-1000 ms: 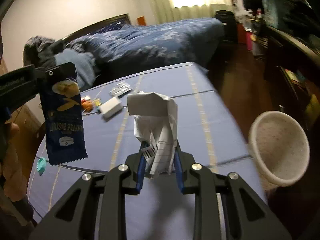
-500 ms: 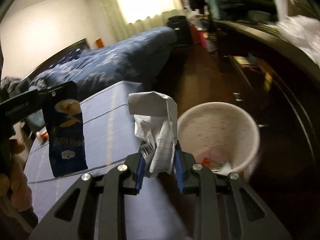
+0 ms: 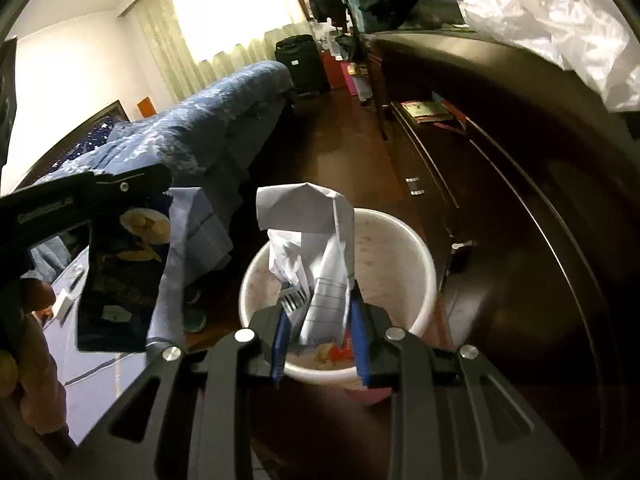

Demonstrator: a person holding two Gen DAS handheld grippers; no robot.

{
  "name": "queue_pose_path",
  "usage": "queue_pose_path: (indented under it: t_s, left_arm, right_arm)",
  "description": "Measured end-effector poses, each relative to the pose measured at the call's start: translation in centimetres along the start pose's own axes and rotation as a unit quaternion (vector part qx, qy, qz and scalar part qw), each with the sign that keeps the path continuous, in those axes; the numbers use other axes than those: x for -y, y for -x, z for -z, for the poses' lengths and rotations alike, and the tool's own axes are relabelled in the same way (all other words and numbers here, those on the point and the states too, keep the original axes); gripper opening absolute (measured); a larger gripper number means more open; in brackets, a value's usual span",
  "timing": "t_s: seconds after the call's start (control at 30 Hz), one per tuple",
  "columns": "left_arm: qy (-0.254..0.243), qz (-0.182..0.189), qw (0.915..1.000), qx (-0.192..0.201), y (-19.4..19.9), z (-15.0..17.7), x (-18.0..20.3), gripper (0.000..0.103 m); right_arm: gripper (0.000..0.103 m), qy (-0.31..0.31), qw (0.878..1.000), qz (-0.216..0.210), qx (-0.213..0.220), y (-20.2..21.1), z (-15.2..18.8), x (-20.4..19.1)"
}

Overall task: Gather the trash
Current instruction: 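Carry both items to the wastebasket and open both tools to drop them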

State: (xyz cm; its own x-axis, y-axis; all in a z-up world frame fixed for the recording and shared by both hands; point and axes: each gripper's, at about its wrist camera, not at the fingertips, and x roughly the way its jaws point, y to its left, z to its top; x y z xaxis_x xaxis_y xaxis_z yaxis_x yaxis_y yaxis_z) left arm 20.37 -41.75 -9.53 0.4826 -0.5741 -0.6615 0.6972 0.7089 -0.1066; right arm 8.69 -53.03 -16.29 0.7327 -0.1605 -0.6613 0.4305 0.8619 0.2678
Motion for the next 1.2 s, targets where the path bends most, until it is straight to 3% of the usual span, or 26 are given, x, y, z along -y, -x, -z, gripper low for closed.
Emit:
queue_pose_path:
  t_s: [0.33, 0.57, 0.77, 0.83, 0.9, 0.93, 1.0, 1.07, 1.2]
  left_arm:
    - [0.024, 0.025, 0.9988, -0.036, -5.0, -1.4, 0.3, 0.004]
    - [0.027, 0.03, 0.9982, -0.044, -6.5, -2.1, 0.3, 0.004]
    - [0.026, 0.042, 0.997, -0.06, -7.8, -2.1, 0.7, 0.006]
    - [0.024, 0.041, 0.9972, -0.059, -8.0, -2.2, 0.8, 0.016]
    - [0.022, 0.04, 0.9976, -0.053, -7.9, -2.3, 0.9, 0.047]
    - [0.022, 0.038, 0.998, -0.046, -7.7, -2.3, 0.8, 0.053]
    - [0.022, 0.03, 0.9988, -0.03, -7.2, -2.5, 0.8, 0.077]
    - [0.023, 0.021, 0.9995, -0.011, -6.4, -2.6, 0.6, 0.088]
    - [0.014, 0.002, 0.9999, 0.005, -4.9, -2.8, 0.3, 0.095]
  right_arm:
    - [0.027, -0.015, 0.999, 0.029, -0.018, -3.6, -0.6, 2.3]
    - [0.028, -0.02, 0.999, 0.036, -0.033, -5.6, -0.4, 2.6]
    - [0.036, -0.018, 0.998, 0.045, -0.034, -6.5, -0.6, 2.4]
    - [0.037, -0.02, 0.998, 0.049, -0.03, -6.4, -0.7, 2.4]
    - [0.039, -0.019, 0.998, 0.053, -0.028, -6.2, -0.8, 2.5]
    - [0.04, -0.021, 0.998, 0.053, -0.026, -6.1, -0.9, 2.5]
    - [0.042, -0.022, 0.998, 0.054, -0.025, -6.0, -0.9, 2.6]
    - [0.049, -0.023, 0.998, 0.053, -0.022, -5.8, -0.8, 2.5]
    - [0.05, -0.021, 0.998, 0.052, -0.022, -5.3, -0.9, 2.2]
